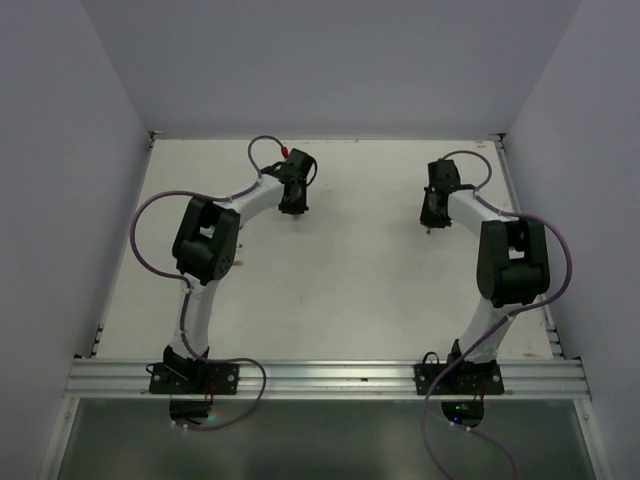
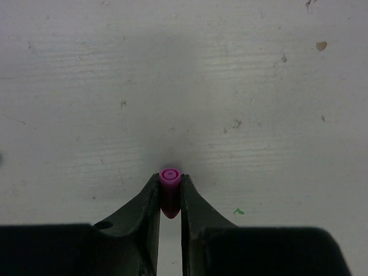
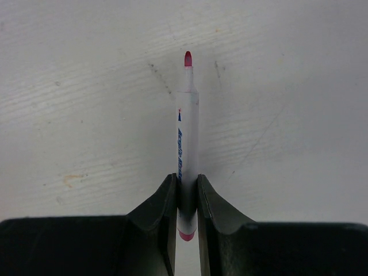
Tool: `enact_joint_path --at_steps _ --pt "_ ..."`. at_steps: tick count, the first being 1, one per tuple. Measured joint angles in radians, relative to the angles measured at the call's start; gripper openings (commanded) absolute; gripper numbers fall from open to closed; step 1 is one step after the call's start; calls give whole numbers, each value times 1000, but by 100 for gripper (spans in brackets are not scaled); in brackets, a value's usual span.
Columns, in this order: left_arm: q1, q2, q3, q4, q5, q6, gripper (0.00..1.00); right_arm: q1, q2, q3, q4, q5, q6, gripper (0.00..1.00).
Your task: Open the pen caps
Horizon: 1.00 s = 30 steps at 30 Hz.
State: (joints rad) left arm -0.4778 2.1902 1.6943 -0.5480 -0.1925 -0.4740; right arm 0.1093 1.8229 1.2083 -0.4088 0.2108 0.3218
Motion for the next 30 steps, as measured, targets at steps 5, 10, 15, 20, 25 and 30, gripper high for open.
enact_joint_path --at_steps 5,10,15,20,25,30 --pt "0 21 2 -18 -13 0 19 -32 67 31 -10 -30 -63 10" --pt "0 21 2 -22 -23 -1 32 -32 109 66 -16 -51 -103 25" --pt "0 21 -2 -21 -31 -4 46 -38 121 81 -15 -73 -126 38" --pt "1 21 -4 -17 -33 -5 58 -44 121 82 -16 -73 -140 49" --pt "10 16 -4 -19 -21 -11 82 -45 111 82 -26 -74 -143 58" --pt "17 -64 -35 -19 -14 -34 92 -39 -20 62 -62 -100 -143 75"
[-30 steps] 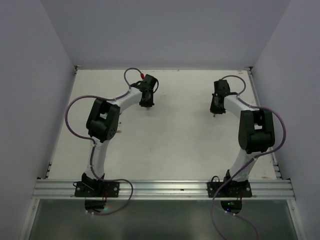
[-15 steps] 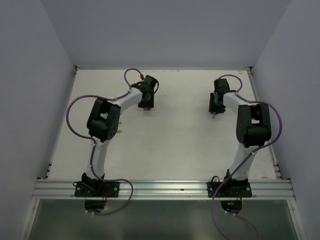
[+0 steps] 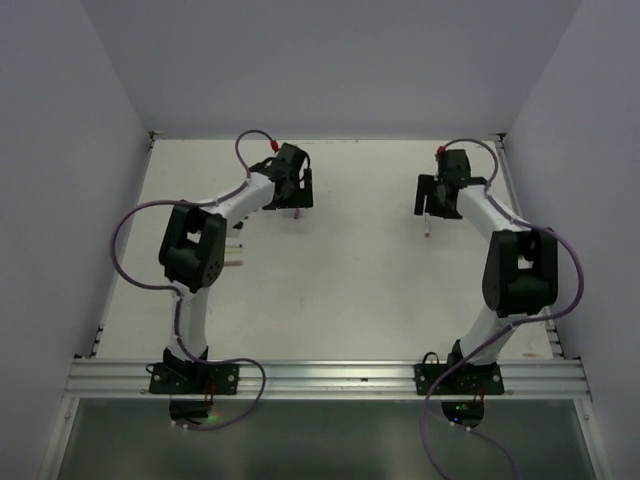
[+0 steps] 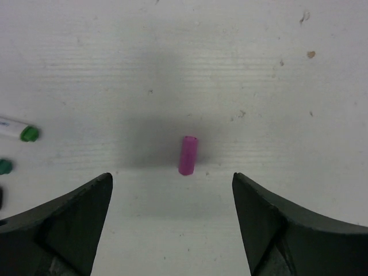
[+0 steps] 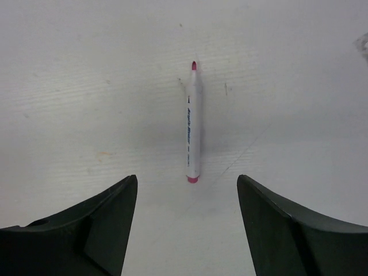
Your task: Open the pen caps
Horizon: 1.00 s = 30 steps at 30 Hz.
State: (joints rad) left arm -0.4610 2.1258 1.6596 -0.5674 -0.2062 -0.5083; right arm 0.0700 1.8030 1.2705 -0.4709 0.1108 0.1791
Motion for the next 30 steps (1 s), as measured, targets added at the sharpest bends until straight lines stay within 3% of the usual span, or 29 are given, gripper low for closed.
enact_joint_path --at_steps 4,7,12,16,21,30 --pt "1 -211 -113 28 -30 -47 100 14 -220 -6 4 -21 7 93" --pt "1 -416 -217 55 -82 -92 100 22 -392 -21 27 -54 17 99" --pt "6 -704 -428 82 -185 -198 100 25 -609 -90 90 -137 68 99" --pt "64 -853 -642 64 -212 -306 98 42 -668 -134 101 -209 108 98" --pt "237 -932 -842 23 -213 -447 93 123 -669 -184 112 -239 116 98" --pt "312 -860 -907 13 -190 -666 82 192 -675 -220 120 -242 116 99"
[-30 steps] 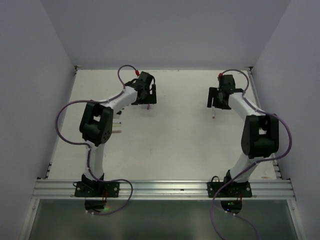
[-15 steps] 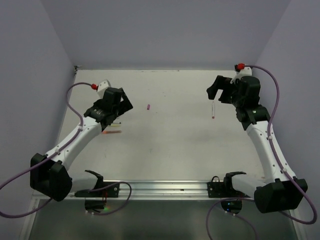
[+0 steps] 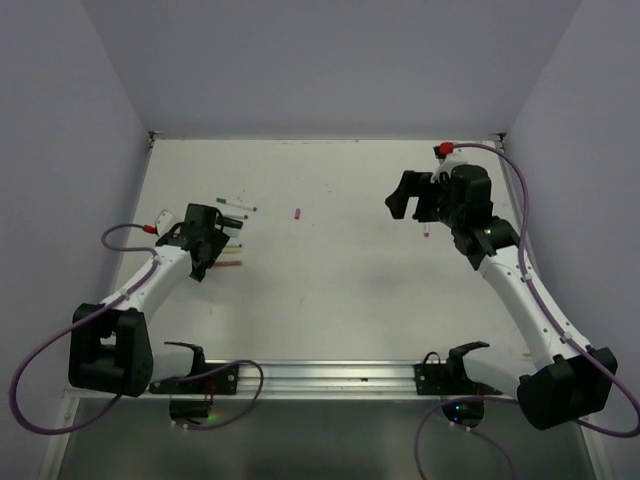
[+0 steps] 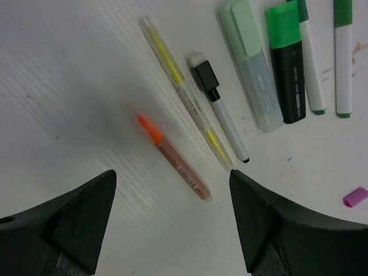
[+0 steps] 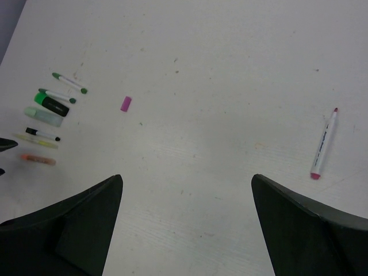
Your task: Open the pen caps
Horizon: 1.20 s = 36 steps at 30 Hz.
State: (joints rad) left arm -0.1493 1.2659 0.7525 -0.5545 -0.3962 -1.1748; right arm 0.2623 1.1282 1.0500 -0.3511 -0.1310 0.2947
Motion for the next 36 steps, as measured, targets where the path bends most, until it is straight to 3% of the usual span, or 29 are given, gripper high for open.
enact_joint_path --at_steps 7,11,28,36 --pt "47 68 -3 6 6 -83 72 47 -8 -16 2 8 -3 99" --pt "72 128 -3 12 28 -103 60 66 -8 -16 2 15 -6 99" --pt "130 233 22 17 57 -115 43 110 -8 -17 0 76 -21 98" --pt "143 237 21 19 77 -60 20 114 -8 -19 0 93 -27 98"
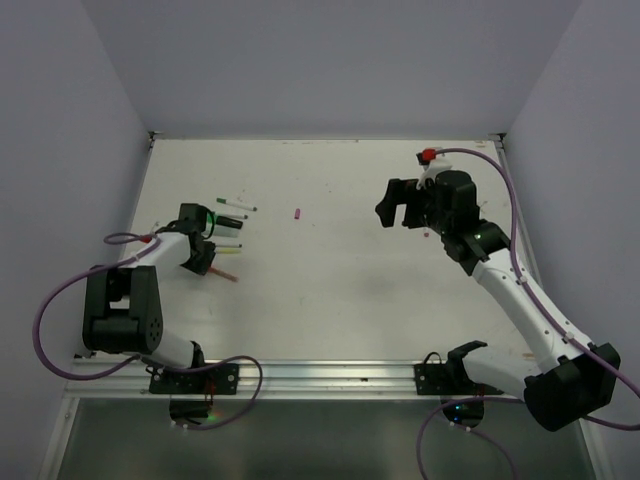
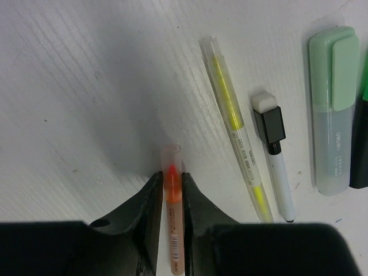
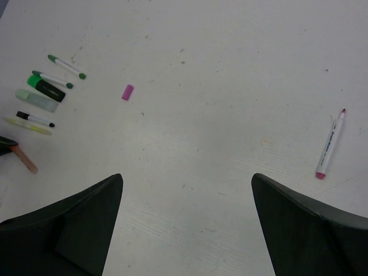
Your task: Open the pen caps
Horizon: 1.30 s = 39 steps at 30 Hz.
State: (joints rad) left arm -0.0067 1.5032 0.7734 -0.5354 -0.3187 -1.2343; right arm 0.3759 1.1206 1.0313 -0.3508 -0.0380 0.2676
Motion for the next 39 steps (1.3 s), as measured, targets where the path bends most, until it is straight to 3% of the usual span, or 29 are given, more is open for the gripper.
enact_joint_path --at_steps 3,8,15,19,23,29,39 --pt "0 -8 -8 7 15 31 16 10 0 -1 0 -3 -8 98" --pt "0 -66 -51 10 63 87 0 43 0 -6 4 -37 -26 98" --pt "0 -286 -145 103 225 210 0 155 11 -24 52 -134 -32 97" --pt "-18 -422 -202 265 347 253 0 222 32 -72 109 -206 -5 95" --pt "-111 -512 -249 484 448 276 0 279 52 -138 182 -247 50 92" --pt "-273 -519 -261 781 562 289 0 381 97 -145 269 -253 104 89" --pt "-385 -488 -265 1064 631 296 0 455 187 -145 414 -219 176 81"
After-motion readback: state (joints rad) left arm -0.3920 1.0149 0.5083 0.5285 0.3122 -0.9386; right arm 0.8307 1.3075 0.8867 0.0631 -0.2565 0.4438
